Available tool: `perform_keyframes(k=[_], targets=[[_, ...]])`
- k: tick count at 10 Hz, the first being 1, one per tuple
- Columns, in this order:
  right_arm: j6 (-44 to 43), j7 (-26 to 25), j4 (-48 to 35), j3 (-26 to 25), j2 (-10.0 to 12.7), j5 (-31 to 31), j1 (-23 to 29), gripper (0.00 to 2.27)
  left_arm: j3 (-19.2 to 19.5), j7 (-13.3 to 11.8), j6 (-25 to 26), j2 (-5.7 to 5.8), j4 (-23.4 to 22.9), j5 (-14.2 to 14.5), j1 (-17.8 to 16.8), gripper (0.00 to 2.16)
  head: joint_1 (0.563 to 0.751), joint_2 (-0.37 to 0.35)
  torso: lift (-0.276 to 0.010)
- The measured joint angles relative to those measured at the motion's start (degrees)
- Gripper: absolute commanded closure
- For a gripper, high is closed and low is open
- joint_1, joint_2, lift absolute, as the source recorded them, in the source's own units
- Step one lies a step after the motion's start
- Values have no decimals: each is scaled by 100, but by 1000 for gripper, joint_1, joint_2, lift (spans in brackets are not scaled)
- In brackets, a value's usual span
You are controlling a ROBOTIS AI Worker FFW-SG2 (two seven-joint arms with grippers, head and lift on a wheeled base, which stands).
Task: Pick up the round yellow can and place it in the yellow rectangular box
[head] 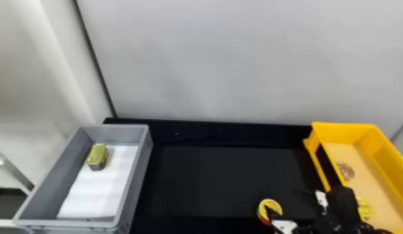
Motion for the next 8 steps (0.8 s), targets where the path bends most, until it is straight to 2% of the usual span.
perform_keyframes(k=[8], targets=[[-68,-21,903,583,-103,75,-614,163,73,-82,-71,0,0,-36,-57,35,694,14,-61]])
